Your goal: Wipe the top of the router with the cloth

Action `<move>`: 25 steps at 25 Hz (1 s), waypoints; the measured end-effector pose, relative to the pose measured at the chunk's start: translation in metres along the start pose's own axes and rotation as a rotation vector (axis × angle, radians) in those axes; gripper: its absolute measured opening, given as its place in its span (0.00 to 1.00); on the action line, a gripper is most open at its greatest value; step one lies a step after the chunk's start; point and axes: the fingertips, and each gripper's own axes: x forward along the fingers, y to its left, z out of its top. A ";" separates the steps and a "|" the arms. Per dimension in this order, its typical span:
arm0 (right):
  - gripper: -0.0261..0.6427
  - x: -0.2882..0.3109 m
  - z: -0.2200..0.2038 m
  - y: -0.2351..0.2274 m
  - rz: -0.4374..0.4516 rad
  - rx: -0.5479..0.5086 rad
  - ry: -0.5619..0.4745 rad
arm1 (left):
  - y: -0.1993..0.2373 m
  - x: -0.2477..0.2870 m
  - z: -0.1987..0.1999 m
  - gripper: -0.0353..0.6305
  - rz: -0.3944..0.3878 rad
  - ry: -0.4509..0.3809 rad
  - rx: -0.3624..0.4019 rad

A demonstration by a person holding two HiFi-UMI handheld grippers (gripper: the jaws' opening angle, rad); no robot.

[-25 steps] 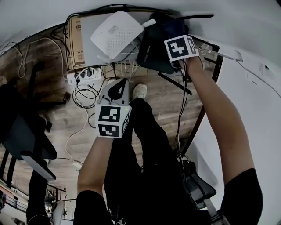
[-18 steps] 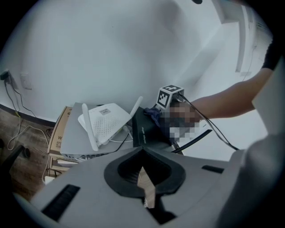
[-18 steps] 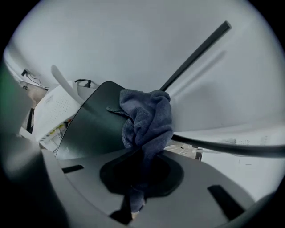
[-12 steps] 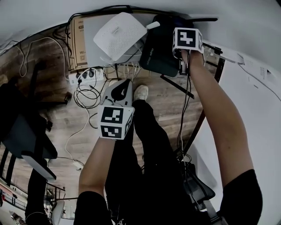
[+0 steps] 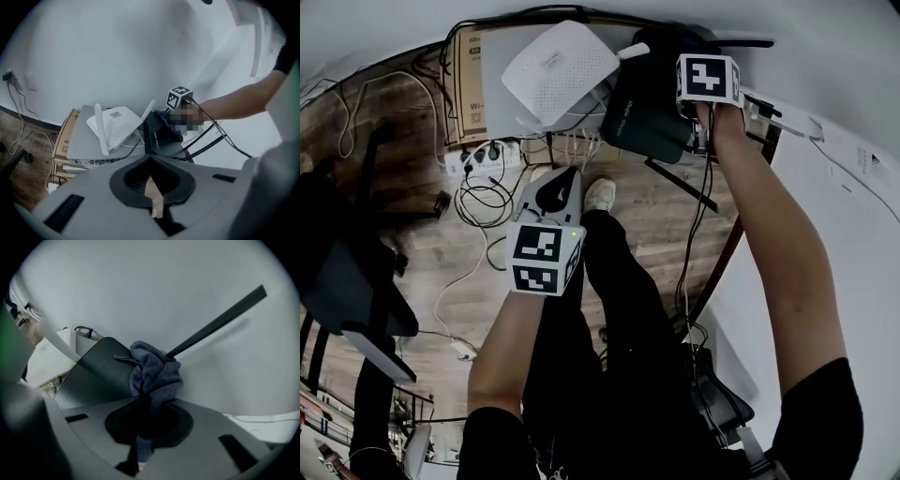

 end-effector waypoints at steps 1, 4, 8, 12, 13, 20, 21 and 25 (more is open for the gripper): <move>0.06 -0.001 0.003 0.001 0.006 -0.013 -0.012 | 0.000 0.000 -0.001 0.05 -0.002 0.003 0.000; 0.06 -0.007 0.012 0.002 0.020 -0.027 -0.051 | -0.001 -0.001 -0.002 0.05 -0.006 0.004 -0.008; 0.06 -0.012 0.030 0.019 0.098 -0.040 -0.120 | 0.003 -0.001 -0.003 0.05 0.001 0.003 -0.007; 0.06 -0.020 0.047 0.047 0.240 -0.033 -0.176 | 0.007 -0.002 -0.001 0.05 0.013 0.003 -0.007; 0.06 -0.022 0.050 0.053 0.265 -0.030 -0.184 | 0.008 -0.003 0.000 0.05 0.015 0.002 -0.007; 0.06 -0.034 0.057 0.084 0.410 -0.039 -0.229 | 0.008 -0.004 0.002 0.05 0.027 -0.005 -0.003; 0.06 -0.035 0.055 0.087 0.433 -0.041 -0.225 | 0.007 -0.004 0.002 0.05 0.029 -0.007 -0.005; 0.06 -0.041 0.038 0.100 0.546 -0.039 -0.168 | 0.003 -0.001 0.000 0.05 0.029 -0.012 -0.016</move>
